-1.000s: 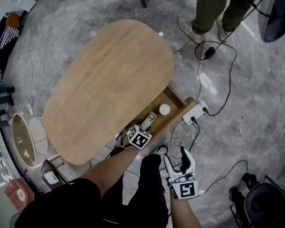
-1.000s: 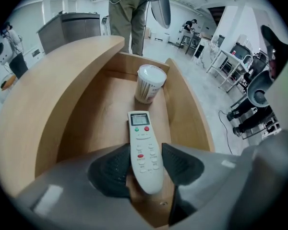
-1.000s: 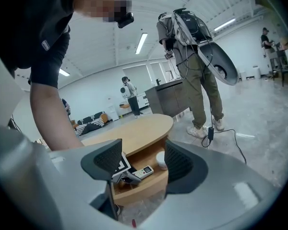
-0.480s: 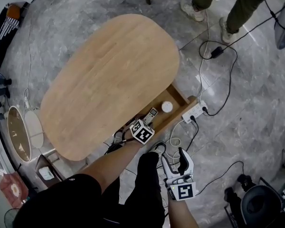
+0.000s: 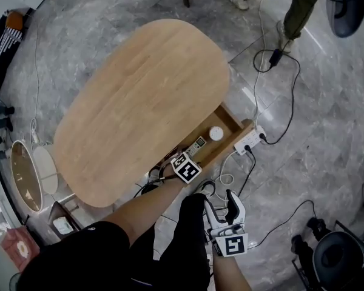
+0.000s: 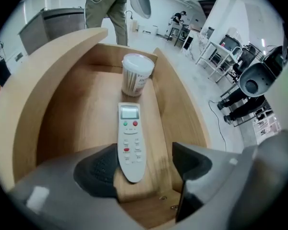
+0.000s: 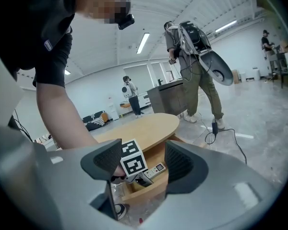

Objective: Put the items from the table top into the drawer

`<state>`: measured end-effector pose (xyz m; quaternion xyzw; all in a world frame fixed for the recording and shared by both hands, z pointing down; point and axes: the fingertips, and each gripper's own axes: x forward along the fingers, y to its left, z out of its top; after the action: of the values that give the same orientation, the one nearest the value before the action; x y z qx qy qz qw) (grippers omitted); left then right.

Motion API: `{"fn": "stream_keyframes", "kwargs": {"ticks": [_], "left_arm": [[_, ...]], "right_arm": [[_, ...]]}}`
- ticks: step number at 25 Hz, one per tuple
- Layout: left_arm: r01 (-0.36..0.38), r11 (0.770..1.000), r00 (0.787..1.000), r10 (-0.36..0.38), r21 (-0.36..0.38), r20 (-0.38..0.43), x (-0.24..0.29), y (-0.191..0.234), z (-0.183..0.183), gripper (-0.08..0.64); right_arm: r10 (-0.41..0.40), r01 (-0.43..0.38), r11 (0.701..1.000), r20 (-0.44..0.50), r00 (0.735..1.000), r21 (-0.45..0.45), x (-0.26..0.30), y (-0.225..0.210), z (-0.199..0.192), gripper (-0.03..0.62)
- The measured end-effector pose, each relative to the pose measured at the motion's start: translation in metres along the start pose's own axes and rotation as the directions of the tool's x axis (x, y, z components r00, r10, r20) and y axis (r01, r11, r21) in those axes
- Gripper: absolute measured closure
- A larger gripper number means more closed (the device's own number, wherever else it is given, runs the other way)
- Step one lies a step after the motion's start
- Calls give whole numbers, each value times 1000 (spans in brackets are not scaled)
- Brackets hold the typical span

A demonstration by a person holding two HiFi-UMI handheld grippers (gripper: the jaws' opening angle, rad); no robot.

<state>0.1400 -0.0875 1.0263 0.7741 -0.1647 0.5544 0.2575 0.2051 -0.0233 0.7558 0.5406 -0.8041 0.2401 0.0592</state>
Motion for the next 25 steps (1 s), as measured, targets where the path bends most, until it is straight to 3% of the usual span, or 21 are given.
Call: {"fn": "stream_keyframes", "kwargs": {"ticks": [10,14,25], "left_arm": [[-28,999,998,26,33,51,-37,-10,-11,210],[-16,997,996,9,79,92,-54,-20,-12,210],[-18,984,966,-29,179,257,-139,-28,4,213]], "right_arm": [[-33,33,999,27,999,-10,-2,23,18,299],[-32,32,999,19,999,-22,2,31,22,299],[-16,14,999,-52,999,-46,12,57,42,299]]}}
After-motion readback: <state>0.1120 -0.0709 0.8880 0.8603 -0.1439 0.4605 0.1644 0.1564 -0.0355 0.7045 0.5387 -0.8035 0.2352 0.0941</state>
